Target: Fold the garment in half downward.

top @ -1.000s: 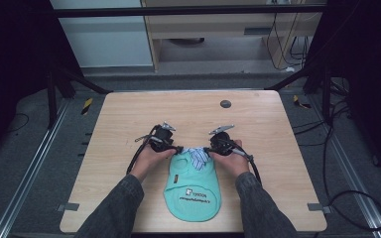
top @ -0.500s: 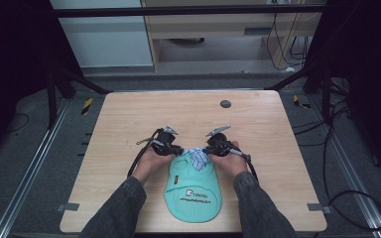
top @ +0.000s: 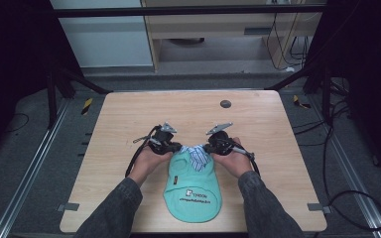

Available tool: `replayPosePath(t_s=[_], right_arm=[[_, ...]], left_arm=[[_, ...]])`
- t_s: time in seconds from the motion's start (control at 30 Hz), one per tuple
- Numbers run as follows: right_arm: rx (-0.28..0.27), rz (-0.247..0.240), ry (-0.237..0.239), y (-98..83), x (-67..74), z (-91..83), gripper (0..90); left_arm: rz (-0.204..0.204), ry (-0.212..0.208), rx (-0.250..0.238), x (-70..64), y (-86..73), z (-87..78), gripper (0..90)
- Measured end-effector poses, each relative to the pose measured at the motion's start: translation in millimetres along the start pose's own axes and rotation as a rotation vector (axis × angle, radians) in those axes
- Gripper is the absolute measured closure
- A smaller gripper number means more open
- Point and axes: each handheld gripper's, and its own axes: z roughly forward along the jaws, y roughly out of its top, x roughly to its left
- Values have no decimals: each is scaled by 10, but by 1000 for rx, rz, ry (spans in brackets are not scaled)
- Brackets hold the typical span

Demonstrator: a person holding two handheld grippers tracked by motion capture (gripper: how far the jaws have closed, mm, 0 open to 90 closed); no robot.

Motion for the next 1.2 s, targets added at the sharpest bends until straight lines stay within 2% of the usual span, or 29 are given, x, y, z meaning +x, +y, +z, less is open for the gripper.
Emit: replayPosePath(t_s=[0.03, 0.23, 0.33, 0.6, 0.73, 1.0, 1.03, 1.2], right_arm=[[-5, -20, -3, 18, 6, -34, 841], [-24, -42, 4, 65, 20, -151, 841], [-16, -61, 7, 76, 21, -177, 841], [10, -84, 5, 119, 45, -201, 840], [11, -80, 10, 143, 48, -238, 841], [21, -93, 14, 231, -13, -303, 842], [18, -99, 14, 242, -17, -308, 843], [7, -113, 17, 317, -19, -372, 842]], left_arm=[[1, 2, -11, -9, 9, -21, 847], [10, 5, -35, -36, 43, -103, 848], [15, 6, -37, -45, 46, -114, 849], [11, -3, -43, -61, 56, -184, 850], [11, -7, -40, -58, 88, -212, 850], [30, -7, -46, -58, 192, -257, 850], [41, -6, -43, -53, 210, -281, 850], [43, -5, -50, -29, 262, -327, 849]])
